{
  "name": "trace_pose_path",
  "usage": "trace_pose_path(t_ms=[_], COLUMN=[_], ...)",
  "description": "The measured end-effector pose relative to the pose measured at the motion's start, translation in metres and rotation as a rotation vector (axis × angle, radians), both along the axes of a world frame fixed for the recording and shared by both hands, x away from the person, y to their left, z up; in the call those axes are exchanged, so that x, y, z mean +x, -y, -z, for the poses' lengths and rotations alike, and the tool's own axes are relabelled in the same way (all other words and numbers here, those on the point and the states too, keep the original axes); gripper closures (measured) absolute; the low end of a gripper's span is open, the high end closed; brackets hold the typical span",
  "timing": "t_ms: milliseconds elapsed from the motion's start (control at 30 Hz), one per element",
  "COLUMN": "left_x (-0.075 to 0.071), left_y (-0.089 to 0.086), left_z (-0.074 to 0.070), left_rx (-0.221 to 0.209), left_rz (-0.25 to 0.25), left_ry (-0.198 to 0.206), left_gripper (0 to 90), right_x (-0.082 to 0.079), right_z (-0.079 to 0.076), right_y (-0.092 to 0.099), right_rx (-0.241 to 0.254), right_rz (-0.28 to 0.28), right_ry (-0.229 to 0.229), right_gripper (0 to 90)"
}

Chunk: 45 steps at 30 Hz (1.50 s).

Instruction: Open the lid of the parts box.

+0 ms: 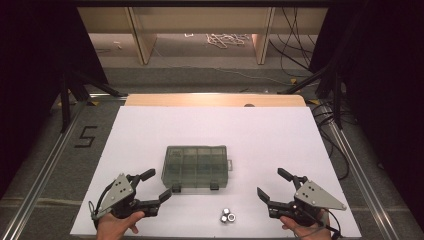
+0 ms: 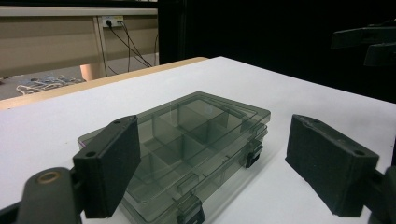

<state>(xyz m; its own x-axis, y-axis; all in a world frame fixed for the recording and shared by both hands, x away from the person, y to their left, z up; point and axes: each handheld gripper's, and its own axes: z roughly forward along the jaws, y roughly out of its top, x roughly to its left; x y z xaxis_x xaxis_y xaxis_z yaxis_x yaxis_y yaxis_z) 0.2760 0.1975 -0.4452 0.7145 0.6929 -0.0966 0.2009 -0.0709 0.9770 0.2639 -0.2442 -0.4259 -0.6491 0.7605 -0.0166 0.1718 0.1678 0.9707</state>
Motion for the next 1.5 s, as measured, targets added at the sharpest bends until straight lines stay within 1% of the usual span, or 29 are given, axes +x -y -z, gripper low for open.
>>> trace_pose_path(t_ms=[100, 167, 233, 333, 433, 533, 567, 600, 667, 733, 767, 800, 833, 900, 933, 967, 1000, 1033, 1067, 1100, 1167, 1200, 1233, 1267, 1300, 1333, 1367, 1400, 1500], left_x=[0.000, 0.002, 0.001, 0.002, 0.003, 0.005, 0.006, 0.006, 0.007, 0.008, 0.009, 0.009, 0.009, 0.010, 0.010, 0.011, 0.012, 0.014, 0.014, 0.014, 0.015, 0.015, 0.016, 0.016, 0.015, 0.015, 0.015, 0.016, 0.016], left_y=[0.000, 0.000, 0.000, 0.000, 0.000, 0.000, 0.000, 0.000, 0.001, 0.001, 0.000, 0.000, 0.000, 0.000, -0.001, -0.001, -0.002, -0.004, -0.004, -0.005, -0.007, -0.008, -0.008, -0.009, -0.010, -0.011, -0.012, -0.013, -0.015], left_z=[0.001, 0.001, 0.002, 0.003, 0.004, 0.007, 0.008, 0.009, 0.010, 0.012, 0.011, 0.012, 0.013, 0.014, 0.014, 0.015, 0.016, 0.017, 0.017, 0.017, 0.019, 0.020, 0.020, 0.020, 0.020, 0.021, 0.021, 0.021, 0.023], left_rx=[0.002, -0.001, 0.010, 0.001, 0.010, 0.018, 0.023, 0.036, 0.040, 0.023, 0.044, 0.045, 0.062, 0.058, 0.072, 0.071, 0.078, 0.093, 0.093, 0.110, 0.103, 0.112, 0.124, 0.128, 0.129, 0.124, 0.128, 0.149, 0.138], left_rz=[0.000, 0.012, 0.005, -0.001, -0.006, 0.004, 0.007, 0.004, 0.001, 0.004, 0.015, 0.015, 0.016, 0.024, 0.009, 0.007, 0.010, 0.008, 0.008, -0.001, -0.006, -0.019, -0.023, -0.026, -0.031, -0.041, -0.049, -0.038, -0.052], left_ry=[-0.005, 0.006, 0.000, -0.010, -0.020, -0.029, -0.035, -0.043, -0.047, -0.061, -0.060, -0.069, -0.078, -0.081, -0.093, -0.096, -0.100, -0.110, -0.110, -0.114, -0.126, -0.135, -0.131, -0.126, -0.130, -0.144, -0.152, -0.143, -0.189], left_gripper=[17.0, 16.4, 16.4, 16.5, 16.0, 15.7, 15.7, 15.6, 15.6, 15.9, 17.4, 18.4, 19.0, 19.9, 22.5, 25.2, 27.0, 34.8, 36.4, 36.4, 41.8, 44.8, 48.1, 48.1, 51.8, 55.4, 57.5, 60.4, 70.0], right_x=[0.000, 0.000, 0.000, 0.001, 0.001, 0.003, 0.005, 0.005, 0.006, 0.007, 0.009, 0.011, 0.013, 0.013, 0.014, 0.016, 0.016, 0.017, 0.017, 0.017, 0.019, 0.019, 0.021, 0.021, 0.022, 0.022, 0.024, 0.026, 0.031], right_z=[0.000, 0.000, 0.000, 0.001, 0.001, 0.002, 0.003, 0.004, 0.005, 0.005, 0.007, 0.007, 0.008, 0.009, 0.009, 0.011, 0.010, 0.012, 0.012, 0.013, 0.015, 0.014, 0.015, 0.015, 0.015, 0.015, 0.016, 0.017, 0.019], right_y=[0.000, 0.000, 0.000, -0.001, -0.002, -0.004, -0.004, -0.005, -0.007, -0.007, -0.008, -0.008, -0.007, -0.007, -0.007, -0.008, -0.007, -0.007, -0.007, -0.009, -0.010, -0.010, -0.011, -0.011, -0.011, -0.012, -0.013, -0.014, -0.017], right_rx=[-0.004, -0.006, -0.008, -0.013, -0.010, -0.020, -0.027, -0.036, -0.033, -0.057, -0.063, -0.073, -0.072, -0.077, -0.078, -0.067, -0.095, -0.113, -0.113, -0.112, -0.119, -0.124, -0.122, -0.122, -0.124, -0.129, -0.128, -0.132, -0.153], right_rz=[0.003, 0.004, 0.007, 0.003, 0.006, -0.013, -0.015, -0.017, -0.032, -0.038, -0.053, -0.047, -0.066, -0.061, -0.067, -0.086, -0.077, -0.084, -0.084, -0.099, -0.109, -0.124, -0.141, -0.141, -0.147, -0.151, -0.148, -0.163, -0.174], right_ry=[0.001, 0.002, 0.006, 0.005, 0.009, -0.006, 0.021, 0.002, 0.000, 0.001, -0.009, 0.002, 0.006, -0.011, -0.007, -0.025, -0.014, -0.042, -0.042, -0.064, -0.051, -0.058, -0.060, -0.060, -0.055, -0.070, -0.052, -0.059, -0.072], right_gripper=[15.6, 15.6, 15.6, 15.5, 15.5, 15.6, 15.6, 15.7, 16.6, 19.7, 22.5, 24.8, 26.8, 28.4, 31.8, 34.9, 36.5, 42.6, 42.6, 44.5, 50.3, 52.4, 58.4, 58.4, 60.3, 63.4, 66.0, 68.9, 75.9])
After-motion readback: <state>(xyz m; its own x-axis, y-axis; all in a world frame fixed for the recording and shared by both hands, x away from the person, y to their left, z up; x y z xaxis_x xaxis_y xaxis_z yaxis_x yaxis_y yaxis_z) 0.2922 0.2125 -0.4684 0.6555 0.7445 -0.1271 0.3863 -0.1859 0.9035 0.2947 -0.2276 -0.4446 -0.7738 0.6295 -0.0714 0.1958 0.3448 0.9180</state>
